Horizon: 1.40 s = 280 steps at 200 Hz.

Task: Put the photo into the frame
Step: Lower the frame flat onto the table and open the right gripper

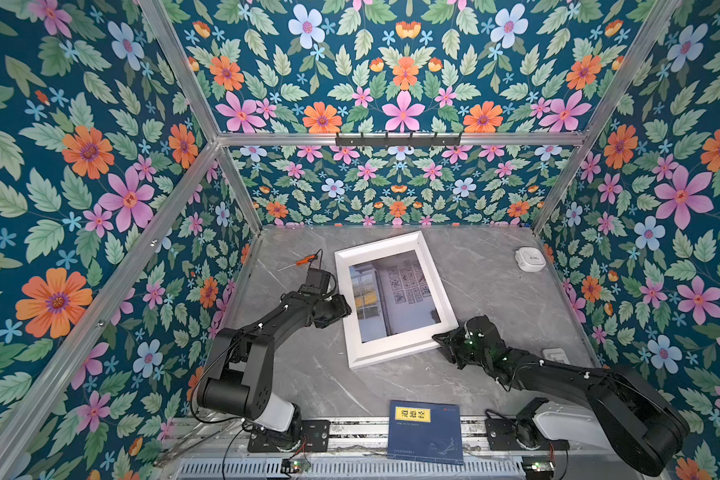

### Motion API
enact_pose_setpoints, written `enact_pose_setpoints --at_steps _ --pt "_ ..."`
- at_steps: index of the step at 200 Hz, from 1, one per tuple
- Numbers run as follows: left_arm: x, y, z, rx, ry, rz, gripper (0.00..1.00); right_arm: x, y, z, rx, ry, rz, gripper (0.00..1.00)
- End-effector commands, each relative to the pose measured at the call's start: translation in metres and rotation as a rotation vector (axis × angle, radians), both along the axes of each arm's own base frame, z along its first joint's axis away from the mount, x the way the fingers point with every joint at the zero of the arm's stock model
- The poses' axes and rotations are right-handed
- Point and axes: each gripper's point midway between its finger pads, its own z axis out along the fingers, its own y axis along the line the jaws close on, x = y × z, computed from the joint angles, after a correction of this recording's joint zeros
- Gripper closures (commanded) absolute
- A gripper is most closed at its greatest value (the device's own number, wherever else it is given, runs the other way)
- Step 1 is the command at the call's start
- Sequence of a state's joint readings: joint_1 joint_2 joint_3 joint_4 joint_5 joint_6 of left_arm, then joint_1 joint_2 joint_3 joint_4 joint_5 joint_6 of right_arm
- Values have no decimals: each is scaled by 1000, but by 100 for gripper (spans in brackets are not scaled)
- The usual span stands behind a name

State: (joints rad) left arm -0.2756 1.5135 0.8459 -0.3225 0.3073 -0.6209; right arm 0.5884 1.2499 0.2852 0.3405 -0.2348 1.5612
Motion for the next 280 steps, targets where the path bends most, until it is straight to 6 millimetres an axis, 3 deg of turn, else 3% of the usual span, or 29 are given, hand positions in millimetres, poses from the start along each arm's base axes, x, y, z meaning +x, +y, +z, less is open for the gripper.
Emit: enact_pose_setpoints --at_steps 1,16,99,123,180,220,250,280 --pt "-1 4 -2 22 2 1 37 -36 -40 -52 -274 131 56 100" --pt "-2 4 -5 25 10 1 37 -36 -38 -53 -273 138 67 99" --pt "1 -1 -10 0 10 0 37 -41 -36 -60 -289 157 115 76" --pt "1 -3 -10 -6 8 -1 37 -40 -35 -55 -283 144 118 59" --pt "3 -5 -12 -5 8 -5 37 -42 -43 -29 -318 78 138 23" --pt "1 -4 -15 2 18 -4 37 -31 -64 18 -482 -93 187 3" --pt "3 -5 -18 5 27 -8 37 -11 -57 49 -570 -233 302 1" --pt "5 -6 -19 9 34 -13 37 12 -42 53 -686 -252 470 1"
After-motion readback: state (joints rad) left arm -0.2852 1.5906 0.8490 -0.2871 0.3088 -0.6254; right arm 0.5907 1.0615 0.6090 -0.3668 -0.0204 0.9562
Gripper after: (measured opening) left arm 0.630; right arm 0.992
